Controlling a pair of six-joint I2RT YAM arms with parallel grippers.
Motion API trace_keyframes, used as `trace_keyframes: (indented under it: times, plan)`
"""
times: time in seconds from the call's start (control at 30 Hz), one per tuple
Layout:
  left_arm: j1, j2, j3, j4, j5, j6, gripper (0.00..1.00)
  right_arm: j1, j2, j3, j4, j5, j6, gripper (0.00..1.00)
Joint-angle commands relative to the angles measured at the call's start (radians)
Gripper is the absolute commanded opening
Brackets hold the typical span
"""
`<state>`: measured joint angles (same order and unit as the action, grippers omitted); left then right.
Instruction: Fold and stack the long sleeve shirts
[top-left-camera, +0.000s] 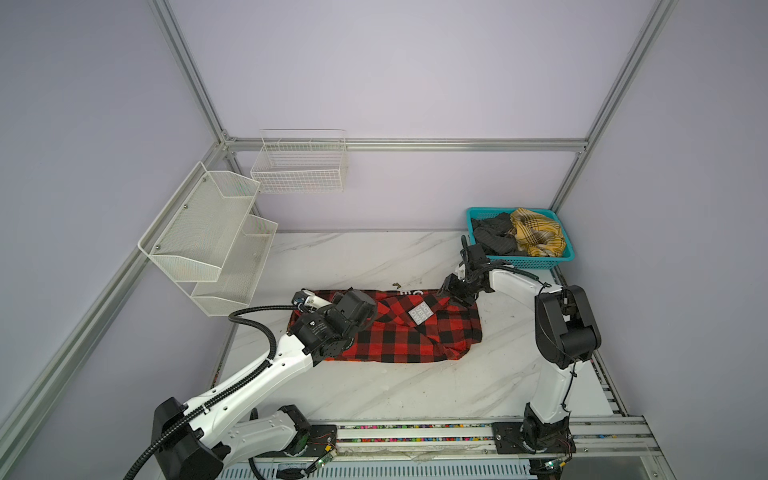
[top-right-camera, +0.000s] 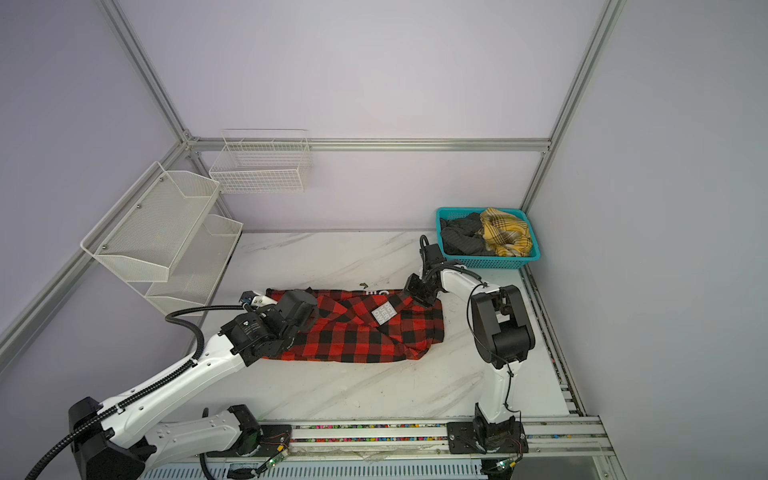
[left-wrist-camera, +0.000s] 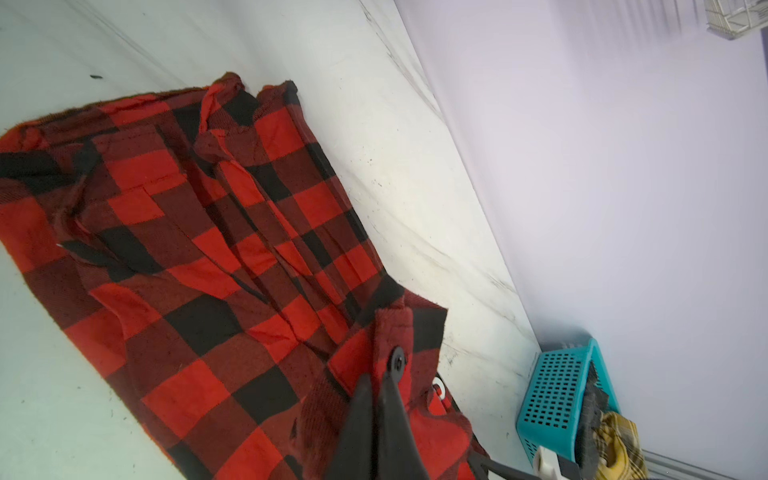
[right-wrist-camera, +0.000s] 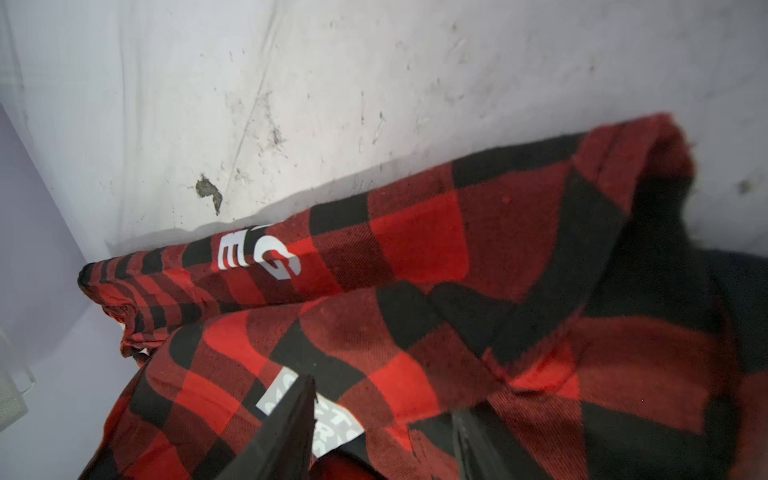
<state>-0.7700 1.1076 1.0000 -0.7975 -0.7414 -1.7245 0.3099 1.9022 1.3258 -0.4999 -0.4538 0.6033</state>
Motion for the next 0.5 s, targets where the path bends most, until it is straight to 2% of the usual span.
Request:
trace_keyframes:
  times: [0.0,0.3,0.4,0.47]
  plan:
    - [-0.035,-0.025,0.099,-0.018,-0.069,-0.065,0.00,-0.019,-0.037,-0.018,0.014,-0.003,0.029,0.50]
    - [-0.064,-0.050,0.174,-0.030,-0.091,-0.060,0.00,-0.068,-0.038,-0.068,0.020,-0.011,0.014,0.49]
    - [-0.076,-0.061,0.162,-0.034,-0.085,-0.077,0.00,-0.068,-0.029,-0.066,0.029,-0.035,0.012,0.40]
    - [-0.082,-0.061,0.155,-0.054,-0.088,-0.090,0.00,-0.069,-0.030,-0.064,0.030,-0.040,0.010,0.27]
